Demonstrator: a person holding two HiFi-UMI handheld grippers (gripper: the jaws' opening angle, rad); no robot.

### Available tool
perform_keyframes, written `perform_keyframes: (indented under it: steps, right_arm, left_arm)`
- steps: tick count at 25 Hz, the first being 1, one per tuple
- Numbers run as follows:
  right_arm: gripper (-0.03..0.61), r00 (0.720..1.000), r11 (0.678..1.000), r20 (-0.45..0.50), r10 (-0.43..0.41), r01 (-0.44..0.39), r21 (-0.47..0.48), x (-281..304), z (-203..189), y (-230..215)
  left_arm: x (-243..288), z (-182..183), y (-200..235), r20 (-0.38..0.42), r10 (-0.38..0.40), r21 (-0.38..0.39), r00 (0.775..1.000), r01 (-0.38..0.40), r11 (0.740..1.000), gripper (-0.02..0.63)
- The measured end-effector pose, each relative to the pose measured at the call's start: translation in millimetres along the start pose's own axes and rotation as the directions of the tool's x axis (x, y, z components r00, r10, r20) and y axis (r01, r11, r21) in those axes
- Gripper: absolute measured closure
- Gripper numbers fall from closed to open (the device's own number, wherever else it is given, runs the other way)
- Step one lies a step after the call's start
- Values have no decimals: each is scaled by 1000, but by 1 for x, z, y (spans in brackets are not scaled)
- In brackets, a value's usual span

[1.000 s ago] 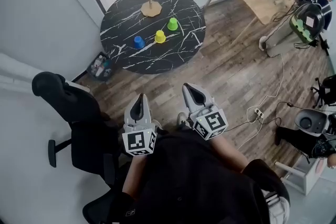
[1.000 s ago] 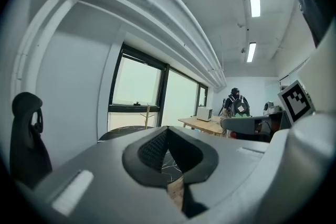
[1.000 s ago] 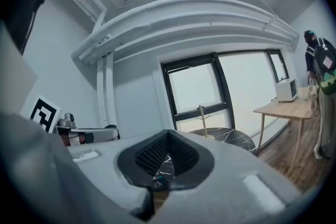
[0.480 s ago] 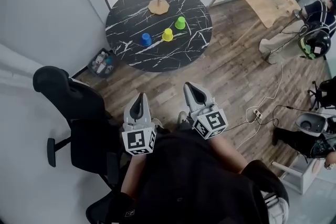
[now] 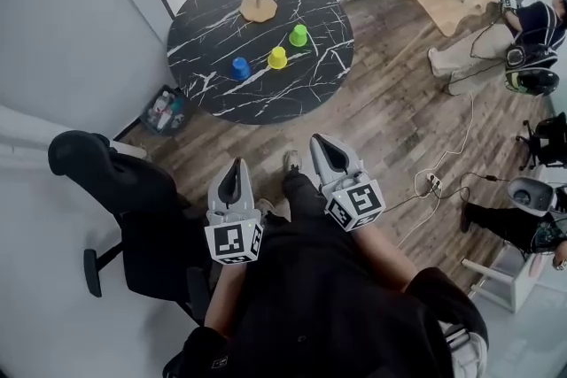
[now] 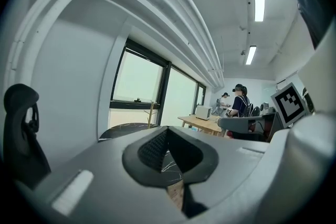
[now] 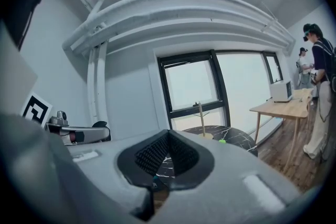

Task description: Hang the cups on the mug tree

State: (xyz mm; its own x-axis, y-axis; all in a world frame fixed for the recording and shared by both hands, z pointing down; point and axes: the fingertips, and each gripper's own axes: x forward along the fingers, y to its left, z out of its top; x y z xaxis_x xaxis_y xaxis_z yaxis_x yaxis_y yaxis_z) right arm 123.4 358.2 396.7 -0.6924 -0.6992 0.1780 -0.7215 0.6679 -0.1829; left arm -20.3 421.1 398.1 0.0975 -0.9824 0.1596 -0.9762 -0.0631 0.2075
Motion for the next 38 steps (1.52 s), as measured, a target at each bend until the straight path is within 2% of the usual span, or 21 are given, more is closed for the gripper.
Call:
perform_keyframes:
  steps: [10, 18, 24, 31, 38]
  right_arm:
    - [581, 998, 998, -33, 57, -57, -21, 82, 4, -54]
    - [581, 994, 993, -57, 94, -98, -68, 138, 14, -111]
    - [581, 992, 992, -73, 104, -108, -60, 163, 19, -150]
    - [581, 986, 992, -118, 115, -120, -42, 190, 9, -165]
    - [580, 990, 996, -124, 71, -76, -40, 226, 6, -169]
  left_arm:
    - [89, 21, 16, 11, 45, 29, 999, -45, 999, 612]
    - [163, 26, 15, 11, 81, 3, 997, -81, 997, 612]
    - [202, 30, 7, -9, 106, -6, 994, -107, 994, 614]
    - [236, 35, 16, -16, 116, 11, 993, -116, 993, 612]
    - [273, 36, 46, -30, 70, 15, 997, -70, 997, 612]
